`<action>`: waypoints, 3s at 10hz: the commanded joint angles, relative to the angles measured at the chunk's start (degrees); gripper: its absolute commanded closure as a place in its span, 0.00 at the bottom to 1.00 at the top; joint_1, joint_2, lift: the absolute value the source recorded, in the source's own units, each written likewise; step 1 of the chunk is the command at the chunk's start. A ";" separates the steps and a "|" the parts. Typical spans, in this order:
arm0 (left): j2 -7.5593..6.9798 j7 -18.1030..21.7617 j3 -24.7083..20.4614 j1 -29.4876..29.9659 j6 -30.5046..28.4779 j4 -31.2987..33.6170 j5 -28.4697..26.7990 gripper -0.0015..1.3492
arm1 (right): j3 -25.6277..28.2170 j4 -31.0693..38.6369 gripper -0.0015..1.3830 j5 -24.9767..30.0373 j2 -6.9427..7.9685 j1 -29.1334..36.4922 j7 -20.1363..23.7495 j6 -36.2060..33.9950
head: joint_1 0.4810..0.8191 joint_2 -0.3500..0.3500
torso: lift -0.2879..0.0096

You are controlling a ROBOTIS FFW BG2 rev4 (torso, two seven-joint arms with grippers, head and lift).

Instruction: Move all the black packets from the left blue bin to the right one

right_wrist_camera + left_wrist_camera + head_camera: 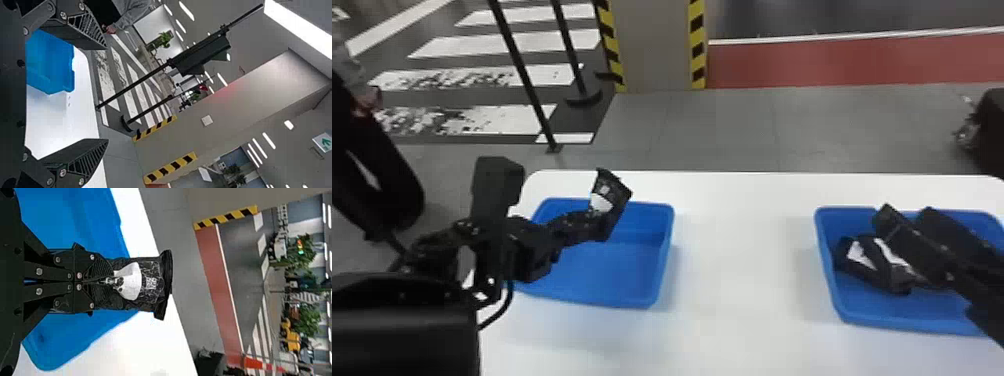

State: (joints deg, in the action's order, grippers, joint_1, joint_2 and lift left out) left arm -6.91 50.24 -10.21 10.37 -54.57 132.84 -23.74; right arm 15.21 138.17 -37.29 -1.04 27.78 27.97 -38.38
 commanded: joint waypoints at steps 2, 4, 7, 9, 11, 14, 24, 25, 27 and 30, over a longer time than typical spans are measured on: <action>1.37 -0.05 5.02 -1.65 3.11 -1.29 2.03 0.89 | -2.82 -1.84 0.14 0.12 -0.01 -3.17 0.86 -0.14 | 0.63 0.67 | 0.60; 1.72 0.12 9.15 -7.00 10.84 -11.27 6.34 0.89 | -5.37 -3.25 0.14 0.38 -0.01 -5.00 1.47 -1.55 | 0.63 0.62 | 0.60; 1.72 1.88 14.43 -14.17 17.45 -21.96 13.37 0.89 | -7.74 -9.01 0.14 3.37 -0.10 -11.61 4.37 -5.07 | 0.63 0.54 | 0.60; 1.72 3.20 16.27 -16.14 16.89 -23.23 17.41 0.89 | -7.92 -13.79 0.14 4.33 -0.10 -14.70 4.46 -5.07 | 0.63 0.47 | 0.60; 1.55 3.55 17.15 -16.70 17.31 -26.88 23.30 0.89 | -8.00 -17.73 0.14 5.57 -0.10 -17.51 4.46 -5.07 | 0.63 0.43 | 0.60; 1.90 3.90 19.44 -18.11 15.90 -26.88 24.53 0.89 | -8.09 -21.25 0.14 7.41 -0.45 -21.59 4.46 -5.07 | 0.63 0.37 | 0.60; 2.25 2.85 19.35 -17.54 16.89 -27.73 25.85 0.89 | -9.67 -24.90 0.92 9.26 -0.28 -23.00 4.55 1.12 | 0.63 0.34 | 0.60; 2.25 2.14 19.26 -17.26 17.17 -27.73 25.94 0.81 | -9.67 -25.04 0.92 8.38 -0.28 -22.72 4.55 1.54 | 0.63 0.34 | 0.60; 2.43 0.03 17.77 -15.43 17.59 -27.73 26.99 0.32 | -9.50 -25.32 0.92 6.53 -0.37 -22.30 4.46 2.95 | 0.63 0.35 | 0.60; 2.51 -0.41 13.81 -11.78 20.54 -27.44 27.17 0.09 | -4.40 -26.17 0.92 5.83 -0.63 -22.15 4.37 4.22 | 0.63 0.36 | 0.60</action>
State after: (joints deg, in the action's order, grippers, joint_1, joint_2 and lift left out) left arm -4.39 49.83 4.60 -2.32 -34.62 105.29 3.29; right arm 9.49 112.14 -31.33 -1.63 5.55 32.34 -34.39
